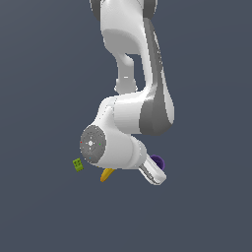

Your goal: Pick up a designated object from a clutter of objects.

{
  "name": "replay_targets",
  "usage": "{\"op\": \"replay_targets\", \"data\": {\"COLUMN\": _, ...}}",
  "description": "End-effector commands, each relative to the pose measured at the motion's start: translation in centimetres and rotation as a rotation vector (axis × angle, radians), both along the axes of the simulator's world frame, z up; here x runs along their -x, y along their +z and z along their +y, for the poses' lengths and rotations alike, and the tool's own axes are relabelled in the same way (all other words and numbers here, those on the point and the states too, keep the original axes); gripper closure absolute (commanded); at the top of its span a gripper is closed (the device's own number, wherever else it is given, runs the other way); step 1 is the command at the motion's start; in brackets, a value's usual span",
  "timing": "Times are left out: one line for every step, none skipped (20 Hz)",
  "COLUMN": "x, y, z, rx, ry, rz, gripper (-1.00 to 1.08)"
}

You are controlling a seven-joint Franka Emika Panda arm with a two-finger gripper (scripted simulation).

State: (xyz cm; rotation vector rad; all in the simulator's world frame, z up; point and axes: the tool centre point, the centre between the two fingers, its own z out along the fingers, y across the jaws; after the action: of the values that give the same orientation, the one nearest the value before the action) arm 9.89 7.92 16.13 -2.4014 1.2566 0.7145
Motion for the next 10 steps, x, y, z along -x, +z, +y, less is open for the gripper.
{"op": "replay_targets", "data": {"x": -0.7, "y": -1.4, "z": 0.8, "rx": -0.031, "ry": -0.074, "rz": 0.06, "gripper": -0.2}}
{"op": "replay_targets", "data": {"x": -0.9, "y": -1.9, "z": 1.0, "rx": -0.044, "ry": -0.102, "rz": 0.084, "gripper": -0.2}}
{"op": "replay_targets", "data": {"x": -1.1, "y": -2.4, "z": 1.3, "rx": -0.056, "ry": -0.13, "rz": 0.109, "gripper": -0.2}}
{"op": "replay_targets", "data": {"x": -1.4, "y": -3.0, "z": 1.6, "rx": -0.068, "ry": -0.156, "rz": 0.132, "gripper": -0.2}}
{"op": "replay_targets", "data": {"x": -1.6, "y": -3.4, "z": 1.9, "rx": -0.079, "ry": -0.18, "rz": 0.155, "gripper": -0.2}}
{"op": "replay_targets", "data": {"x": -1.7, "y": -3.9, "z": 2.1, "rx": -0.089, "ry": -0.203, "rz": 0.176, "gripper": -0.2}}
{"op": "replay_targets", "data": {"x": -1.9, "y": -4.3, "z": 2.3, "rx": -0.099, "ry": -0.224, "rz": 0.197, "gripper": -0.2}}
{"op": "replay_targets", "data": {"x": -2.1, "y": -4.7, "z": 2.5, "rx": -0.108, "ry": -0.243, "rz": 0.216, "gripper": -0.2}}
{"op": "replay_targets", "data": {"x": -2.2, "y": -5.1, "z": 2.7, "rx": -0.116, "ry": -0.261, "rz": 0.234, "gripper": -0.2}}
{"op": "replay_targets", "data": {"x": -2.3, "y": -5.4, "z": 2.9, "rx": -0.124, "ry": -0.278, "rz": 0.251, "gripper": -0.2}}
